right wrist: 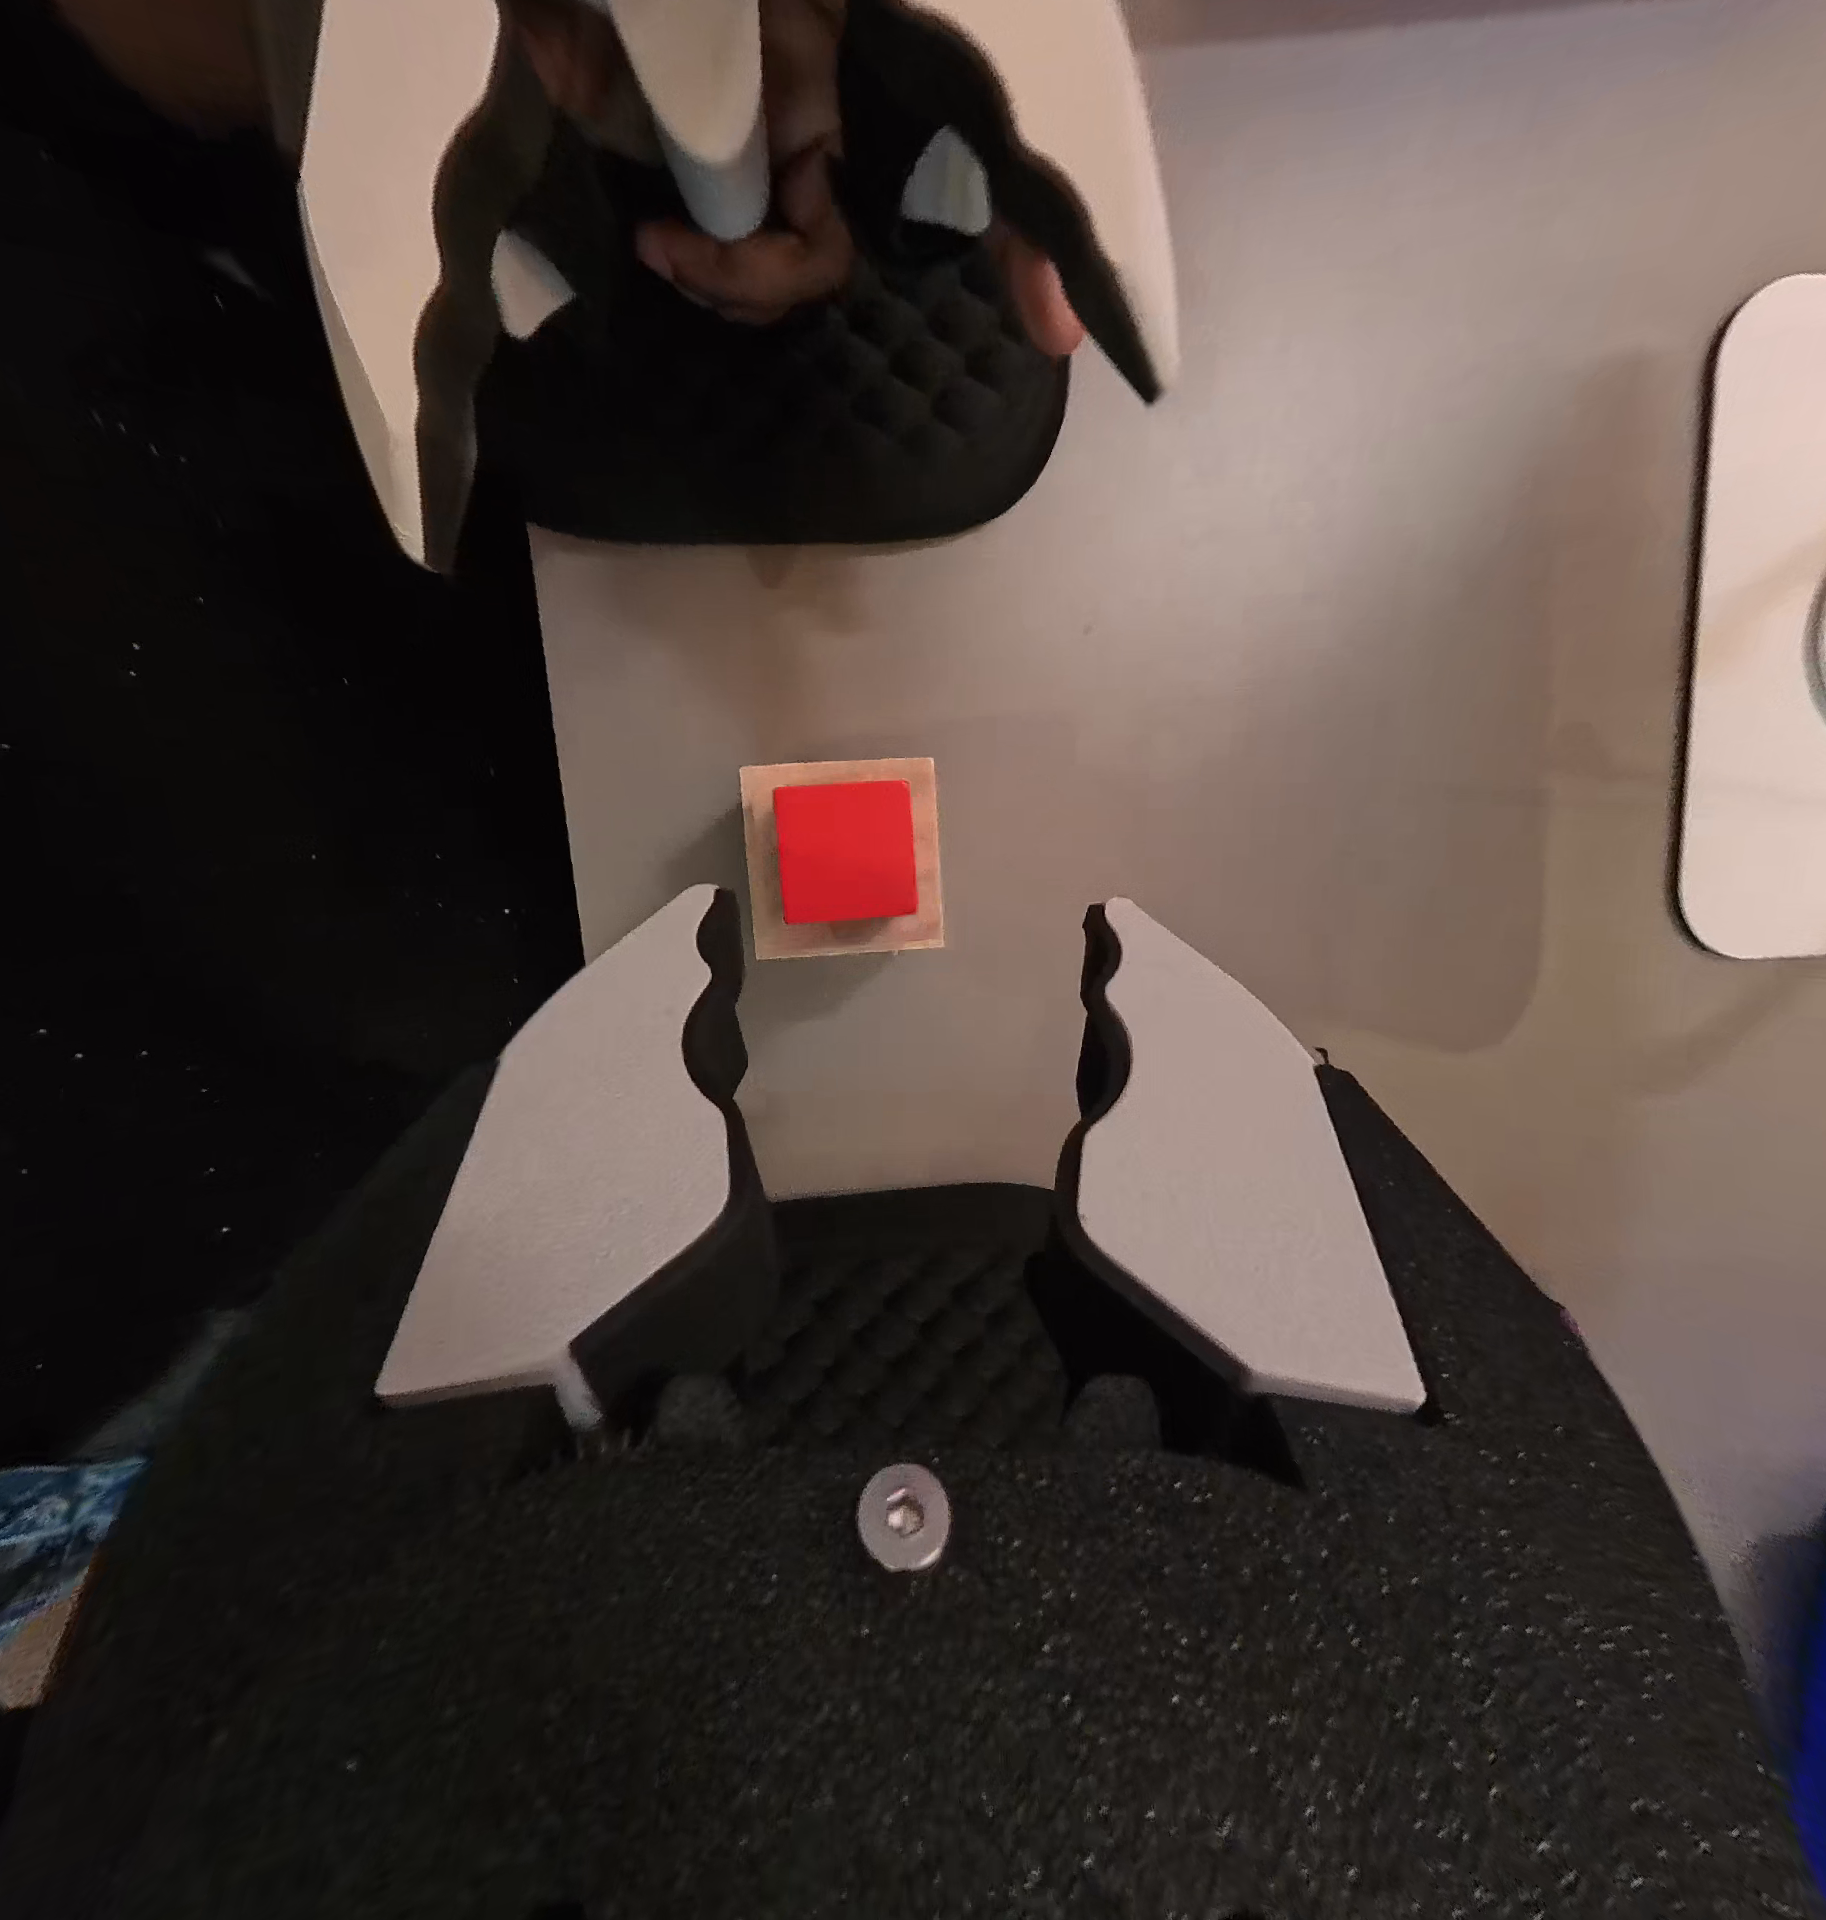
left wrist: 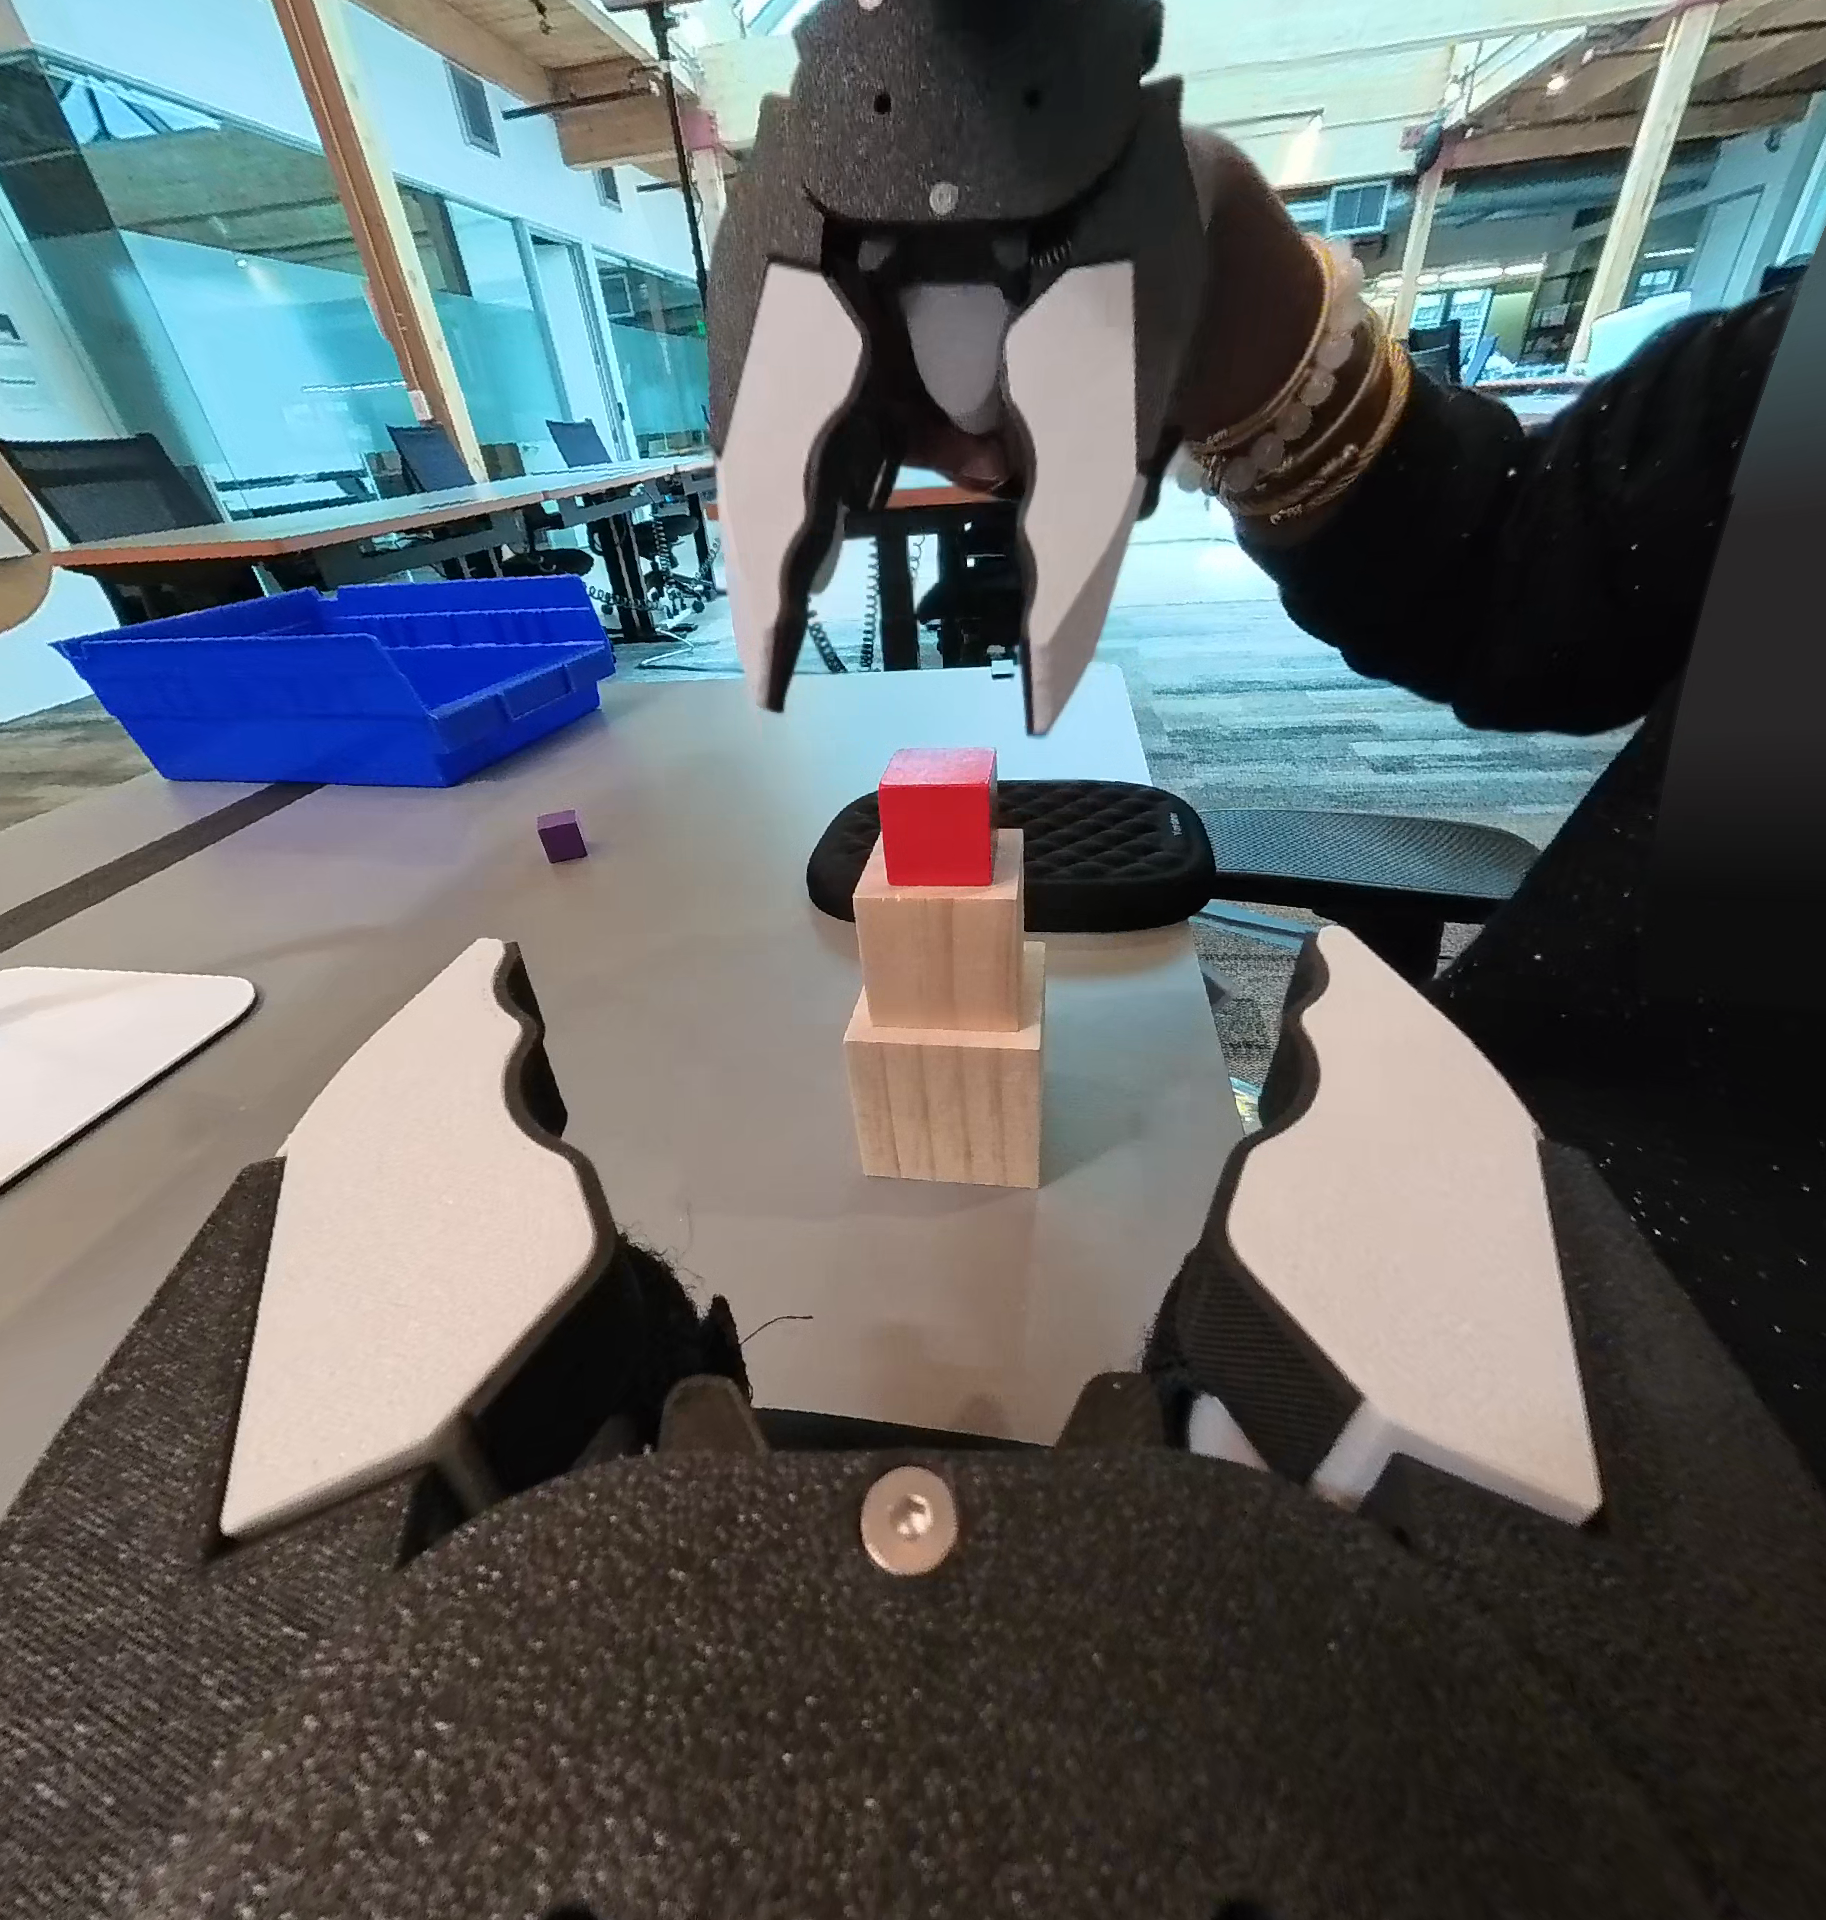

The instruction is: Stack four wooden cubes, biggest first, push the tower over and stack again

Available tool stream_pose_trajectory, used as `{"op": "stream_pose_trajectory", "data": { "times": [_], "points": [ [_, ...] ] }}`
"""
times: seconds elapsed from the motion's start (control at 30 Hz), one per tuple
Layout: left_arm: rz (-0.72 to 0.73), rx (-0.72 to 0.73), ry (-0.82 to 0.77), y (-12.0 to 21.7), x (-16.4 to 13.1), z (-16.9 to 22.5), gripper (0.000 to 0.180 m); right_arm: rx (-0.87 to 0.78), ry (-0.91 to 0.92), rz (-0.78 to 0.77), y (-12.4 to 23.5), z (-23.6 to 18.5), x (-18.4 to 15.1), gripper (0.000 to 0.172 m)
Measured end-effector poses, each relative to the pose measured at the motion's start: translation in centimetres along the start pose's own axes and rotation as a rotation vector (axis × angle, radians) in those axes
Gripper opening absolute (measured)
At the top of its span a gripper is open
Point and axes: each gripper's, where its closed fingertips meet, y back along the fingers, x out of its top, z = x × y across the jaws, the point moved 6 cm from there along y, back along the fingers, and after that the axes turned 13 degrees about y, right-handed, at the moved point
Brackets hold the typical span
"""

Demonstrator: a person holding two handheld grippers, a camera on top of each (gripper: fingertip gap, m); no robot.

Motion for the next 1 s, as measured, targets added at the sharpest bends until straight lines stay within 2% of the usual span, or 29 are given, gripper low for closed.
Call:
{"op": "stream_pose_trajectory", "data": {
  "times": [0.2, 0.33, 0.53, 0.73, 0.87, 1.0],
  "points": [
    [0.001, 0.000, 0.000, 0.0, 0.0, 0.0, 0.132, -0.079, -0.087, 0.069, 2.2, 1.8, -2.4, 0.063],
    [-0.001, 0.002, -0.003, 0.0, 0.0, 0.0, 0.132, -0.171, -0.185, 0.049, 2.7, 4.4, -6.0, 0.063],
    [0.001, 0.003, 0.001, 0.0, 0.0, 0.0, 0.132, -0.224, -0.305, 0.018, 1.5, 8.1, -12.7, 0.063],
    [0.000, 0.005, 0.002, 0.0, 0.0, 0.0, 0.132, -0.235, -0.327, -0.020, 0.5, 11.4, -18.8, 0.059],
    [-0.002, 0.004, 0.008, 0.0, 0.0, -0.1, 0.131, -0.239, -0.351, -0.014, -0.4, 12.9, -21.5, 0.052],
    [0.003, 0.004, 0.008, 0.0, 0.0, -0.1, 0.132, -0.273, -0.523, 0.000, -2.1, 14.5, -22.8, 0.045]
  ]
}}
